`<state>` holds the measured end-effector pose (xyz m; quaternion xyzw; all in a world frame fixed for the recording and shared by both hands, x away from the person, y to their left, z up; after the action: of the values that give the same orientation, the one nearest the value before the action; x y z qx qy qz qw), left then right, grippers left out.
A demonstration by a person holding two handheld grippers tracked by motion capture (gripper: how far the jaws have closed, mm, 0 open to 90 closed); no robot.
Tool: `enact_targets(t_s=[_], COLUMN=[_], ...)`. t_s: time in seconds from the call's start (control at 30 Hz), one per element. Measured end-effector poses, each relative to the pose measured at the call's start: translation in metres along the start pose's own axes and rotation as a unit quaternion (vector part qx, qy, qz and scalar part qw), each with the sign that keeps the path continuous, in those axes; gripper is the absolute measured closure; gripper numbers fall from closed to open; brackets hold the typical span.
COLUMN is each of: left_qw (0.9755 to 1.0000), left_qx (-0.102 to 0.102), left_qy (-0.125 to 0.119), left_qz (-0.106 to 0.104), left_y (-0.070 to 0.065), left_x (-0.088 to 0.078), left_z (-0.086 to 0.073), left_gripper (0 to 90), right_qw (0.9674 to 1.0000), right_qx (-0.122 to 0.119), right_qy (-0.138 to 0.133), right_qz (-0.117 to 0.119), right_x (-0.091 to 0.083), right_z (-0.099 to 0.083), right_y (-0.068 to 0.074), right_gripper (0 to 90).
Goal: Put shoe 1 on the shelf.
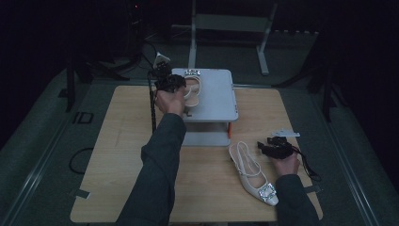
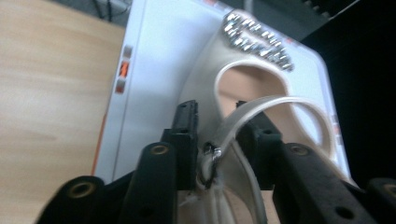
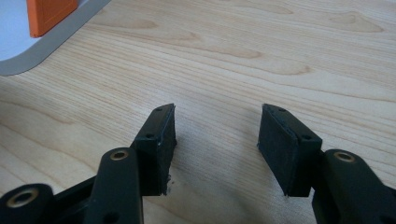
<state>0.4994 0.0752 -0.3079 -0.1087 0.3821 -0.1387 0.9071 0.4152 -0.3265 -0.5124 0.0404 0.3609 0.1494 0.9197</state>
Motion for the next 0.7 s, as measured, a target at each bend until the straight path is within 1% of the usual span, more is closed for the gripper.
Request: enact_targets(t_s=[0.03,0.1,0.17,0.23,0.27,0.33,0.43,0.47,0.53,0.6,0.7], left_qw=[1.0000,0.9999,0.9996,0.9991,0.9990,0.9985,0.9980,0.9971,0.9961,0.9948,0.9932], left_qx=[0.004,0.013,0.023,0.030,0.031,0.034,0.040,0.053,0.060,0.066,0.085], left_qy=[-0.001,-0.009,-0.014,-0.014,-0.012,-0.019,-0.023,-0.028,-0.038,-0.049,-0.055], left_qz=[-0.001,-0.007,-0.011,-0.028,-0.030,-0.039,-0.044,-0.047,-0.051,-0.060,-0.058], left_y=[-0.001,-0.001,-0.001,-0.001,0.000,0.002,0.002,0.002,0.003,0.004,0.005], left_x=[-0.001,-0.003,-0.004,-0.003,-0.003,-0.003,-0.005,-0.006,-0.009,-0.012,-0.017], left_z=[0.001,0.002,0.002,0.002,0.002,0.003,0.003,0.004,0.005,0.007,0.009], left_gripper=[67.0,59.9,56.0,51.5,51.0,51.0,50.9,50.9,49.5,49.5,50.1], right_qw=[1.0000,1.0000,1.0000,1.0000,1.0000,1.0000,1.0000,1.0000,1.0000,1.0000,1.0000], right_qx=[0.000,0.000,0.000,0.000,0.000,0.000,0.000,0.000,0.000,0.000,0.000], right_qy=[0.000,0.000,0.000,0.000,0.000,0.000,0.000,0.000,0.000,0.000,0.000], right_qz=[0.000,0.000,0.000,0.000,0.000,0.000,0.000,0.000,0.000,0.000,0.000], right_x=[0.000,0.000,0.000,0.000,0.000,0.000,0.000,0.000,0.000,0.000,0.000], right_z=[0.000,0.000,0.000,0.000,0.000,0.000,0.000,0.000,0.000,0.000,0.000], right_y=[0.000,0.000,0.000,0.000,0.000,0.000,0.000,0.000,0.000,0.000,0.000], right_gripper=[46.0,46.0,46.0,46.0,46.0,46.0,46.0,46.0,45.8,45.8,45.8])
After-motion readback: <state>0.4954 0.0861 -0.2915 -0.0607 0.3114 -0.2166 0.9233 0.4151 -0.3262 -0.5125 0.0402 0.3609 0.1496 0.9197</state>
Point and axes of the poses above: each handheld gripper's, and its own axes: x roughly forward along the jaws, z roughly out of its top, y roughly to its left, the point moved 2 cm from there along x, roughly forward along the jaws, and after that the axes turned 15 degrees about x, right-handed, at the moved point
